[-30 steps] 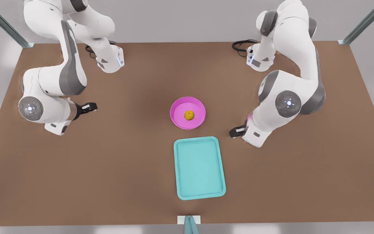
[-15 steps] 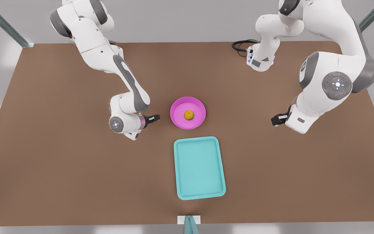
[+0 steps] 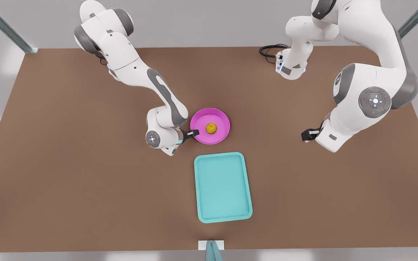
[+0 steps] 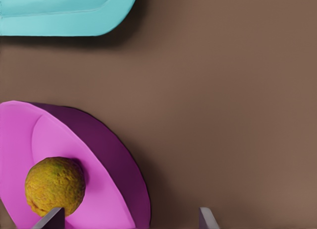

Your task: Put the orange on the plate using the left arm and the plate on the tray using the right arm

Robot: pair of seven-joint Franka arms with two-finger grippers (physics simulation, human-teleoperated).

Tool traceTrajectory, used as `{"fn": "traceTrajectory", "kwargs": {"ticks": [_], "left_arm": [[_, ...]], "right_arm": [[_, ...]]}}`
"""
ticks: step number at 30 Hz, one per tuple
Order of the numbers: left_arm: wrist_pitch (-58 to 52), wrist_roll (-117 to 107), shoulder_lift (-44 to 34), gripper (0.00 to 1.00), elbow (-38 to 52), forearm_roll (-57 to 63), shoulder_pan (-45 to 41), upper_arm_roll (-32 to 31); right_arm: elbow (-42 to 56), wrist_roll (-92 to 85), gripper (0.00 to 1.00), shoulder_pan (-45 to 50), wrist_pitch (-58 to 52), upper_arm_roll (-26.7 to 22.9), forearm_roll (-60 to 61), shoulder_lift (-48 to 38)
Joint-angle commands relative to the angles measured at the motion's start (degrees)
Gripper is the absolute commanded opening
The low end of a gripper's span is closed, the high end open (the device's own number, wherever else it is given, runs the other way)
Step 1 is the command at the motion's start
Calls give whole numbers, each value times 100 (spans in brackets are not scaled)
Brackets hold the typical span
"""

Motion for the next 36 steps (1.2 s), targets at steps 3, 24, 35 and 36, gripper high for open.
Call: {"fn": "traceTrajectory", "kwargs": {"ticks": [3,24,35,36], "left_arm": [[-14,364,-16,100,0,1,-4,-2],[-67,373,-16,100,-17,-8,-4,-2],[-58,364,1,100,-26,-17,5,-2],[-58,364,1,100,-26,-17,5,-2]], "right_arm": [[4,161,71,9,45,30,22,40],[215,109,27,88,28,223,-5,277],[435,47,21,53,-69,320,-5,31],[505,65,21,35,-69,320,4,31]]}}
